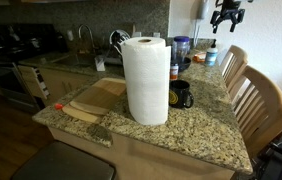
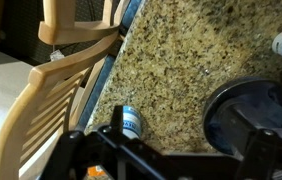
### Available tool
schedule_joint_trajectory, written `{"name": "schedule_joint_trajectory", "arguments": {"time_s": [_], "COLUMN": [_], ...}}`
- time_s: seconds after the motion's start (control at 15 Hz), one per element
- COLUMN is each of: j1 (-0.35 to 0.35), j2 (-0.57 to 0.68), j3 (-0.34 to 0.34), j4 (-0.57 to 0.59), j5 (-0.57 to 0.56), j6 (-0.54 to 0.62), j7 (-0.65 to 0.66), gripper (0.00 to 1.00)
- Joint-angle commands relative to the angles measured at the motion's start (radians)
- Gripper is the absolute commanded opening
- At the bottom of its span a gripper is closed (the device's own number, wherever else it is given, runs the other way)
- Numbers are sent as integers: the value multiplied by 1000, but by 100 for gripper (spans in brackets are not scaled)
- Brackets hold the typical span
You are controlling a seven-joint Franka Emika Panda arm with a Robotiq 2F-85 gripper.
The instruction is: Remove the cup from the bowl and place it on the counter
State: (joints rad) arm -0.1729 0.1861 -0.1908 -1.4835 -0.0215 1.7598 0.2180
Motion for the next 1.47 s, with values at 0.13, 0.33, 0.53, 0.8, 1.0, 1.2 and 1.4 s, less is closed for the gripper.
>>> {"name": "schedule_joint_trajectory", "arguments": {"time_s": [0.13, 0.33, 0.53, 0.8, 1.0, 1.2, 1.4], "j1": [-64, -62, -60, -69, -37, -17, -9], "j2": [-92, -49, -55, -25, 21, 71, 59], "j3": [-21, -27, -27, -25, -2, 14, 16], "j4": [-217, -173, -189, -131, -69, -38, -74], "j5": [185, 181, 184, 216, 155, 92, 62], "j6": [320, 308, 320, 295, 299, 294, 317], "j7": [-55, -74, -79, -108, -111, -145, -125], "gripper": [100, 100, 100, 100, 100, 100, 100]}}
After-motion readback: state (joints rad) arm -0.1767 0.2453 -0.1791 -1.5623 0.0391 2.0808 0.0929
